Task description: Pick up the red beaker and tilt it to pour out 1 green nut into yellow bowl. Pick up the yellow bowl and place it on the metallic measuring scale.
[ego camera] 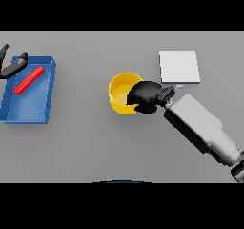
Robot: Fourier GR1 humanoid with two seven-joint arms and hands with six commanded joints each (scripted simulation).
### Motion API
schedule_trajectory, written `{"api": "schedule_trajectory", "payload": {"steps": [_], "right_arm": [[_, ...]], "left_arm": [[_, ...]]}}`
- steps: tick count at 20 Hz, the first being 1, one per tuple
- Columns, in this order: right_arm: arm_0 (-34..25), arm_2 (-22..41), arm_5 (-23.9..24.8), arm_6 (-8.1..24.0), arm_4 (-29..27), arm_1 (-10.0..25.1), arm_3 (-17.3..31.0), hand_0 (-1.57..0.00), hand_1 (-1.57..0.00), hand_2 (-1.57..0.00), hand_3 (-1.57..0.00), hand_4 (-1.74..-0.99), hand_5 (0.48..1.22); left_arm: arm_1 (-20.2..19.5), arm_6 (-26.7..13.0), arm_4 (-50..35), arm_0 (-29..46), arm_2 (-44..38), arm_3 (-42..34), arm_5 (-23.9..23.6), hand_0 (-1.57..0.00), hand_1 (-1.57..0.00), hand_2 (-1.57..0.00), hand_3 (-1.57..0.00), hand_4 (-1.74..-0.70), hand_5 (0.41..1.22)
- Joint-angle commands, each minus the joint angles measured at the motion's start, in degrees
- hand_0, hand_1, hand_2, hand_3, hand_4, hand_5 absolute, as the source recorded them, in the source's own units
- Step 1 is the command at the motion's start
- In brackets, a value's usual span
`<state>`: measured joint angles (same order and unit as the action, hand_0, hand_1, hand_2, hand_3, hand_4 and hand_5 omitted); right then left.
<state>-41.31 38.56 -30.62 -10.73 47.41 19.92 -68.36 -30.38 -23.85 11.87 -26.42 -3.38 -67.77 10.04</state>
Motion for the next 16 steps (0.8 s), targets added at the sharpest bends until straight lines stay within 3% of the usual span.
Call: {"api": "schedule_trajectory", "payload": {"steps": [1, 3, 7, 10, 13, 16], "right_arm": [[0.19, -0.50, -0.99, 1.34, -0.56, 0.23, -1.12, -1.54, -1.54, -1.45, -1.17, -1.730, 1.214], [0.53, -1.75, -3.12, 1.78, -1.81, 2.17, -4.17, -1.55, -1.55, -1.48, -1.16, -1.734, 1.216], [0.05, -3.28, -3.92, 5.66, -1.54, 3.91, -6.63, -1.56, -1.56, -1.45, -1.20, -1.738, 1.219], [-0.38, -4.39, -4.12, 6.13, -2.16, 4.75, -7.41, -1.57, -1.57, -1.51, -1.18, -1.739, 1.219], [-1.76, -6.59, -4.03, 7.57, -2.61, 6.44, -6.11, -1.54, -1.57, -1.49, -1.19, -1.740, 1.220], [-3.34, -8.59, -0.04, 6.14, -2.15, 8.11, -2.90, -1.55, -1.57, -1.52, -1.17, -1.741, 1.220]], "left_arm": [[-0.08, 0.36, -0.02, 0.11, 0.04, -0.54, -0.03, 0.00, 0.00, 0.00, 0.00, -0.77, 0.706], [-0.55, 0.31, 0.20, -0.17, -0.04, -0.36, 0.02, 0.00, 0.00, 0.00, 0.00, -0.77, 0.705], [-0.08, 0.76, -1.46, 0.02, -0.88, -0.10, 0.65, 0.00, 0.00, 0.00, 0.00, -0.79, 0.702], [-0.41, 0.80, -1.62, 0.05, -1.12, -0.09, 0.86, 0.00, 0.00, 0.00, 0.00, -0.80, 0.704], [-0.13, -0.58, -2.01, -0.35, -1.34, -0.71, 0.60, 0.00, 0.00, 0.00, 0.00, -0.81, 0.710], [0.00, -1.46, -2.82, 0.39, -1.58, -1.90, 0.90, 0.00, 0.00, 0.00, 0.00, -0.83, 0.728]]}}
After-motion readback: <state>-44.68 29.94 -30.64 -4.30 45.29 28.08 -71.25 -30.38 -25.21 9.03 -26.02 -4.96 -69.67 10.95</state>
